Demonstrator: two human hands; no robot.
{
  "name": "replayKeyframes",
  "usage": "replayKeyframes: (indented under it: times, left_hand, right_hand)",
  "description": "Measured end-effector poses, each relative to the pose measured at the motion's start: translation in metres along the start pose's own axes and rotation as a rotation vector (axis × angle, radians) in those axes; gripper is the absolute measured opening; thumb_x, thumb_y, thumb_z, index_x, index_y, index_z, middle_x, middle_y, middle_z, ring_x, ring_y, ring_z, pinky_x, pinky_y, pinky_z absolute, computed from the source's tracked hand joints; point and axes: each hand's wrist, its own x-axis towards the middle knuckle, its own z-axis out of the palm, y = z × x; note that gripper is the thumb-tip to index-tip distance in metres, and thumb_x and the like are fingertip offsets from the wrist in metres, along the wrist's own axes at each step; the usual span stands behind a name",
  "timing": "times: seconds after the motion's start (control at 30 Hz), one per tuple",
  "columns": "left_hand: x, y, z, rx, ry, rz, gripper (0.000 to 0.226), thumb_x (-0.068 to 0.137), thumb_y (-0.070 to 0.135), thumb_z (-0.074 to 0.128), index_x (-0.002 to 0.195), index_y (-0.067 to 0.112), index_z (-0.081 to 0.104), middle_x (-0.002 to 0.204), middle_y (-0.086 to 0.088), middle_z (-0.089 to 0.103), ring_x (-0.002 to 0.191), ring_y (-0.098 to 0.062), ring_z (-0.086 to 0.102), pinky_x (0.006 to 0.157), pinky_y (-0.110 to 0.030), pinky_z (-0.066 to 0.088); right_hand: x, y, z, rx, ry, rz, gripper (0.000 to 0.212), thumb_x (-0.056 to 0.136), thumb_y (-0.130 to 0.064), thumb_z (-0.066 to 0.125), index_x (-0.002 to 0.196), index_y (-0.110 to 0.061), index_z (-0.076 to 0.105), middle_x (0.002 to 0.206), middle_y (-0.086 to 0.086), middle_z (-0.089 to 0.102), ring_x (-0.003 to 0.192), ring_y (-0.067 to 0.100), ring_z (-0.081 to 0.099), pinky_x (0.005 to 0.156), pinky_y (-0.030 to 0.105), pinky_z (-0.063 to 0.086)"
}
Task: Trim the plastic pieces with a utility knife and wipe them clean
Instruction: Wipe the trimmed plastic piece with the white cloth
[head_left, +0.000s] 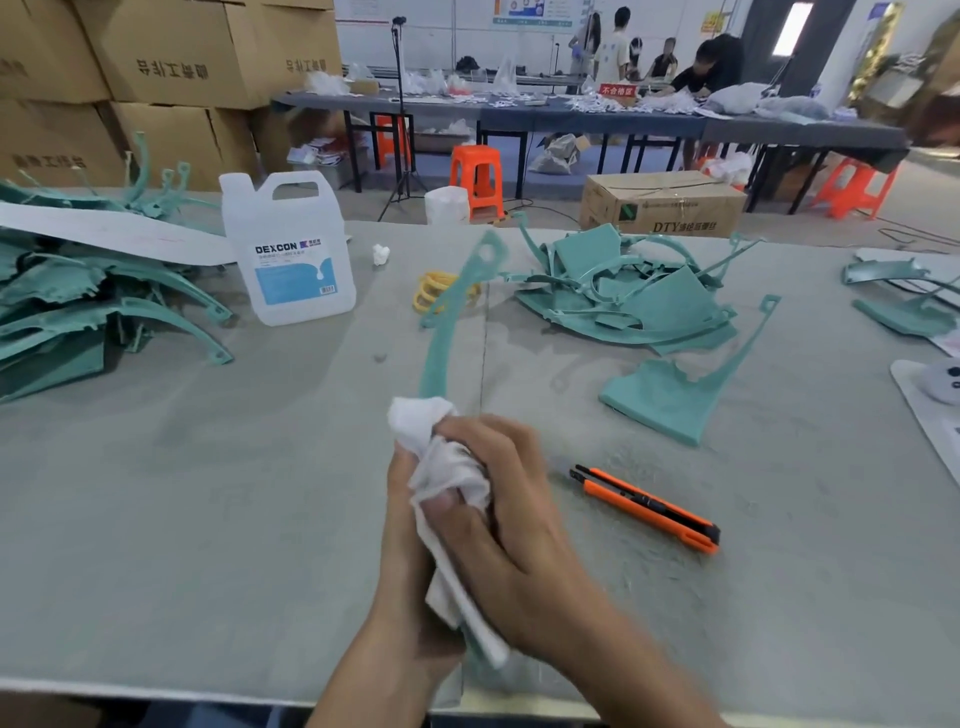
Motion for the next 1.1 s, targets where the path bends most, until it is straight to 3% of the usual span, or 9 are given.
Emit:
replayKeyframes:
  times: [0.1,0.17,0.3,0.47,0.6,0.7,0.83,0.97,1.1]
  left_hand:
    - [-0.001,-0.004,-0.003,0.037,-0.045,0.109,0.049,0.097,0.048,0.057,0.132,0.014,0.066,0.135,-0.001,0.060,0.135,-0.012,0.049,0.115,-0.031,0.036]
    - [-0.004,-0.010,-0.003,0.116,-0.047,0.180,0.050,0.092,0.045,0.061,0.133,0.016,0.064,0.144,-0.006,0.057,0.136,-0.019,0.051,0.109,-0.036,0.042]
    - [-0.006,-0.003,-0.002,0.381,0.045,0.088,0.063,0.065,0.048,0.068,0.118,0.014,0.070,0.111,-0.008,0.075,0.102,-0.023,0.071,0.070,-0.034,0.058]
    - [-0.028,-0.002,-0.001,0.816,-0.063,-0.104,0.019,0.068,0.018,0.065,0.085,0.011,0.060,0.064,-0.011,0.050,0.057,-0.024,0.042,0.047,-0.031,0.045]
    - [-0.029,-0.001,-0.004,0.609,-0.022,-0.067,0.088,0.038,0.047,0.061,0.118,0.009,0.060,0.082,-0.016,0.055,0.063,-0.025,0.043,0.058,-0.033,0.043]
    - [-0.024,0.002,-0.004,0.519,0.024,-0.049,0.073,0.056,0.051,0.068,0.116,0.009,0.064,0.094,-0.021,0.065,0.074,-0.028,0.056,0.061,-0.037,0.046]
    - [-0.026,0.004,0.000,0.506,0.054,-0.020,0.045,0.082,0.046,0.064,0.108,0.009,0.069,0.085,-0.017,0.065,0.068,-0.019,0.061,0.056,-0.030,0.051]
    - [-0.037,0.000,-0.023,0.440,0.007,-0.203,0.097,0.047,0.051,0.080,0.128,0.004,0.056,0.102,-0.024,0.065,0.089,-0.034,0.052,0.067,-0.043,0.045]
    - [-0.025,0.010,-0.031,0.216,0.062,-0.199,0.073,0.063,0.038,0.072,0.128,0.006,0.061,0.127,-0.025,0.065,0.110,-0.039,0.061,0.090,-0.055,0.050]
  right_hand:
    - [0.018,-0.001,-0.003,-0.004,-0.047,0.090,0.040,0.097,-0.041,0.051,0.129,-0.062,0.040,0.127,-0.015,0.037,0.128,0.006,0.043,0.107,0.023,0.038]
    - [0.026,-0.001,-0.009,-0.013,-0.065,0.092,0.038,0.097,-0.040,0.050,0.133,-0.050,0.045,0.126,-0.007,0.039,0.128,0.008,0.042,0.107,0.029,0.041]
    - [0.040,-0.001,-0.017,-0.081,-0.110,0.000,0.038,0.095,-0.043,0.051,0.132,-0.049,0.046,0.117,-0.010,0.038,0.118,0.008,0.043,0.098,0.030,0.046]
    - [0.094,0.021,-0.045,-0.383,0.190,0.170,0.039,0.097,-0.033,0.055,0.136,-0.039,0.055,0.112,-0.001,0.036,0.104,0.018,0.042,0.094,0.042,0.047]
    - [0.111,0.023,-0.075,-0.292,0.455,0.265,0.031,0.104,-0.031,0.053,0.135,-0.027,0.056,0.116,0.003,0.046,0.096,-0.006,0.045,0.089,0.012,0.041]
    - [0.077,-0.003,-0.052,-0.067,0.334,0.013,0.015,0.104,-0.034,0.052,0.115,-0.041,0.058,0.105,-0.019,0.054,0.092,-0.010,0.051,0.076,0.009,0.041]
    - [0.032,-0.001,-0.019,-0.227,0.009,-0.085,0.027,0.101,-0.050,0.049,0.124,-0.038,0.058,0.110,-0.006,0.046,0.101,0.007,0.053,0.086,0.023,0.048]
    - [0.071,0.036,-0.053,-0.512,0.347,0.215,0.032,0.100,-0.037,0.053,0.129,-0.026,0.061,0.109,0.001,0.043,0.096,0.019,0.048,0.080,0.041,0.049]
    - [0.067,0.049,-0.065,-0.268,0.479,0.273,0.023,0.102,-0.037,0.054,0.121,-0.025,0.061,0.107,0.002,0.051,0.096,0.006,0.048,0.083,0.026,0.044]
